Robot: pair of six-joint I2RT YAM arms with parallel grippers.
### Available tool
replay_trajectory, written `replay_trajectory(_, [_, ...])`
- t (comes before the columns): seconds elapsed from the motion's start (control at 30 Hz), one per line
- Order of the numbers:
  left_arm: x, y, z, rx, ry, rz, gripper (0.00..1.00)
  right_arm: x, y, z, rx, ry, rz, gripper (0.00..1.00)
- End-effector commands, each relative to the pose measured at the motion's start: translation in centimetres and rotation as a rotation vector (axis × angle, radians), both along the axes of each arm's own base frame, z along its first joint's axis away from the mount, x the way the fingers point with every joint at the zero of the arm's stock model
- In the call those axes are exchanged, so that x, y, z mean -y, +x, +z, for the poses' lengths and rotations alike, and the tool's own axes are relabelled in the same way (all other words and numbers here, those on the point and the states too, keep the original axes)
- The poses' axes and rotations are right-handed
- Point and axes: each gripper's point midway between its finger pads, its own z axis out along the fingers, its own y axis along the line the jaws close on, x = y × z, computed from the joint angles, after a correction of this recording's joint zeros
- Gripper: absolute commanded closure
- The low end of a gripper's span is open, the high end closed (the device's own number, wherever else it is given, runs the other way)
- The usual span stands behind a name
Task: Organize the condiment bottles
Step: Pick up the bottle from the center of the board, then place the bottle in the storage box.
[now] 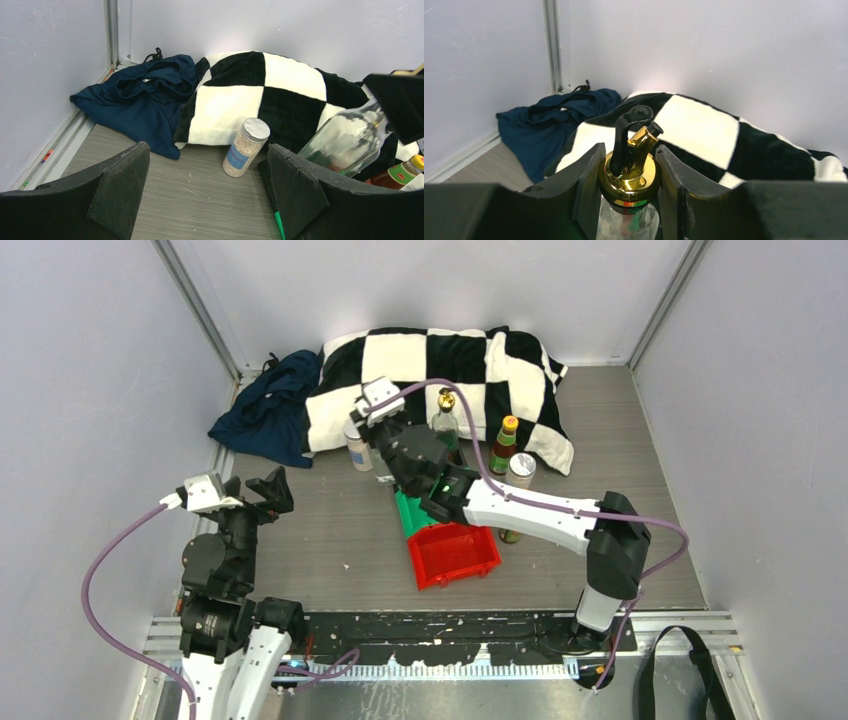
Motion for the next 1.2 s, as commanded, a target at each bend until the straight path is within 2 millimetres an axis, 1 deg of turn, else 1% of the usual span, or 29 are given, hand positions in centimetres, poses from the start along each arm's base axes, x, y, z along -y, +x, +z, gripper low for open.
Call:
replay_trajectory(0.0, [0.1, 0.1, 1.2, 0.048, -0.020, -0.004, 0.12, 4.2, 0.1, 8.5, 0.110, 0.227, 0.024, 0.99])
replay_trajectory(0.2, [0.2, 0.3, 1.1, 0.046, -0.021, -0.009, 0.12, 5.5, 1.8, 8.3, 0.106, 0.236, 0.035, 0.99])
replay_trajectory(0.3, [0.2, 0.3, 1.0, 0.045, -0.022, -0.011, 0.12, 5.8, 2.7, 7.9, 0.100, 0.241, 0.039, 0.99])
replay_trajectory(0.63, [0.1, 0.4, 1.0, 0.045, -0.015, -0.006, 0.12, 6.1, 4.6, 6.8, 0.094, 0.222, 0.044, 0.99])
replay_trajectory(0.77, [0.1, 0.4, 1.1, 0.048, -0.016, -0.006, 0.12, 6.4, 5.1, 6.3, 0.086, 0.215, 0.047, 0.99])
replay_trajectory(1.07, [0.2, 0.4, 1.1, 0.049, -0.018, -0.009, 0.12, 7.3, 6.0, 4.2, 0.059, 0.206, 0.038, 0.99])
replay_trajectory(1.17, [0.2, 0.5, 1.0, 0.047, -0.018, -0.011, 0.12, 7.6, 6.3, 3.8, 0.055, 0.202, 0.036, 0.99])
